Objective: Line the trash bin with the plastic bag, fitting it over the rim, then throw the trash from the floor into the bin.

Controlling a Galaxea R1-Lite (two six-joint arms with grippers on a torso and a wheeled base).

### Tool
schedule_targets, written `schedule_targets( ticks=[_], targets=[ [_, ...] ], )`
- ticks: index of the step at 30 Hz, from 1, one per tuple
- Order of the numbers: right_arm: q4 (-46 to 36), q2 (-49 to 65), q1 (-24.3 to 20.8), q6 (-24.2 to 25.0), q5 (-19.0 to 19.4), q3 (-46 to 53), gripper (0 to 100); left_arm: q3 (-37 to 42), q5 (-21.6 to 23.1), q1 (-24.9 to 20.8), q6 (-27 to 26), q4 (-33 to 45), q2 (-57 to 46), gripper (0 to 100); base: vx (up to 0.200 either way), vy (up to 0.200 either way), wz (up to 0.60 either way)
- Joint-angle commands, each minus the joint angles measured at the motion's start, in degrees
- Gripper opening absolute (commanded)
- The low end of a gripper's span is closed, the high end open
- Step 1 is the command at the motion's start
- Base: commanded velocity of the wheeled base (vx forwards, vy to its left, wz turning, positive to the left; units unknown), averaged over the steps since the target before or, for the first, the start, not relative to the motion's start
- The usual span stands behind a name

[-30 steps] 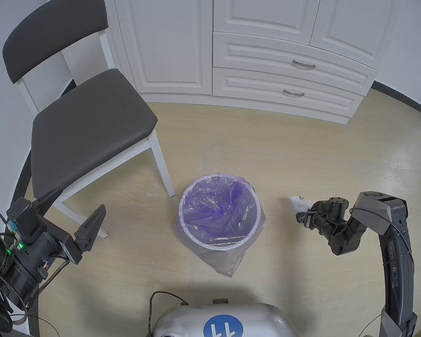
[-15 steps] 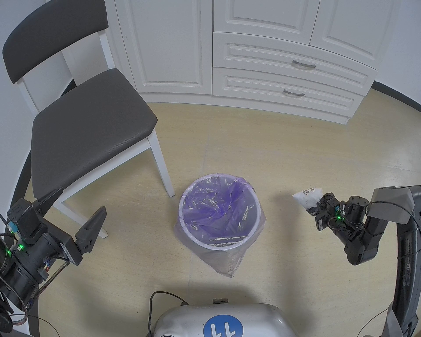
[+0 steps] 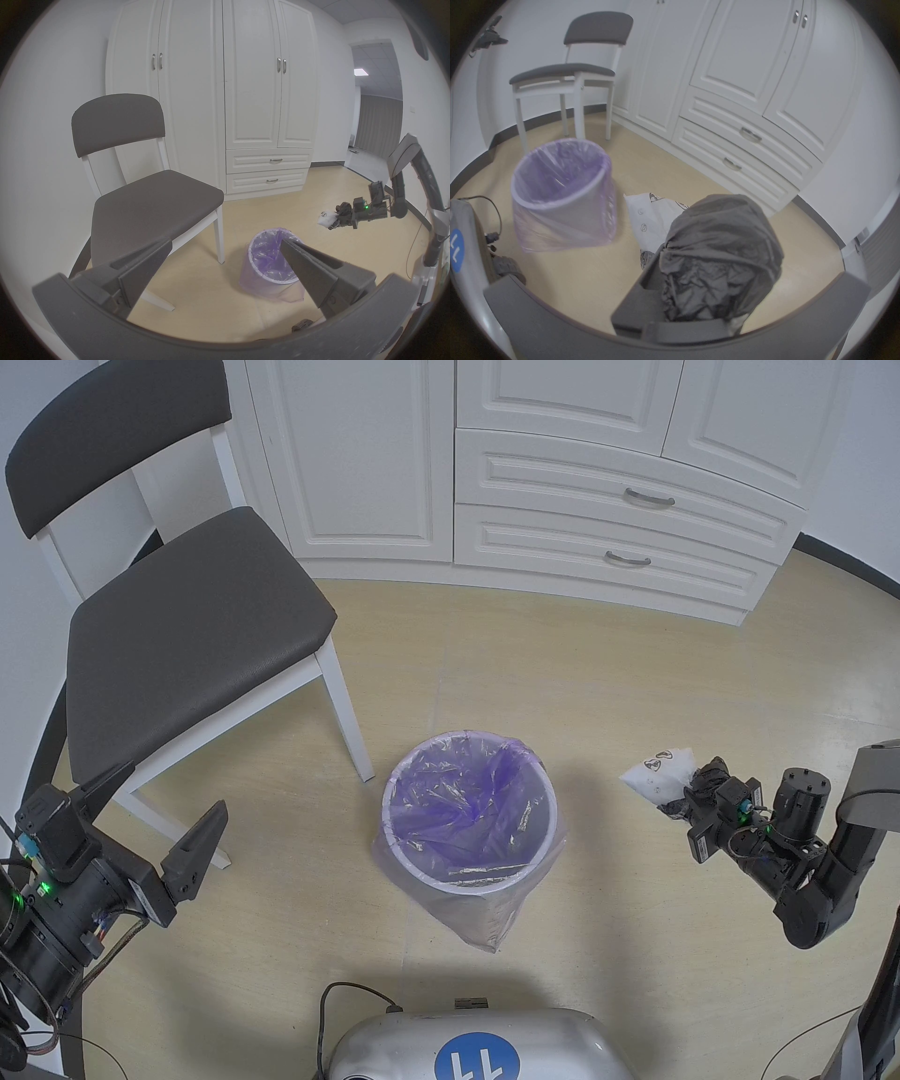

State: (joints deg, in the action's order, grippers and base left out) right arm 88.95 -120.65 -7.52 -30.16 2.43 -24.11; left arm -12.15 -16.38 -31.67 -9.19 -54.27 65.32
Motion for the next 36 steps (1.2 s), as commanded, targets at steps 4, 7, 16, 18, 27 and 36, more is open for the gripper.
schedule_targets(
  ticks=[4,7,16,18,27,36],
  targets=[
    [1.0,11.5,-4.9,-0.6,0.0,5.7,0,0.0,-0.1,-0.1,-0.1,0.0,0.1,100,0.0,0.0,0.0],
    [1.0,14.0,-6.2,-0.6,-0.1,6.4,0,0.0,0.0,-0.1,-0.1,0.0,0.1,100,0.0,0.0,0.0],
    [1.0,21.7,-11.8,-1.0,0.0,10.8,0,0.0,0.0,-0.1,-0.1,0.0,0.0,100,0.0,0.0,0.0],
    [1.0,24.6,-14.8,-1.0,0.0,12.9,0,0.0,0.0,-0.1,-0.1,0.0,-0.2,100,0.0,0.0,0.0],
    [1.0,28.4,-20.1,-3.4,0.0,15.9,0,0.0,0.0,-0.1,-0.1,0.0,-0.3,100,0.0,0.0,0.0],
    [1.0,30.6,-27.7,-0.3,0.0,16.2,0,-0.1,0.0,-0.1,-0.2,0.0,-0.3,100,0.0,0.0,0.0]
  ],
)
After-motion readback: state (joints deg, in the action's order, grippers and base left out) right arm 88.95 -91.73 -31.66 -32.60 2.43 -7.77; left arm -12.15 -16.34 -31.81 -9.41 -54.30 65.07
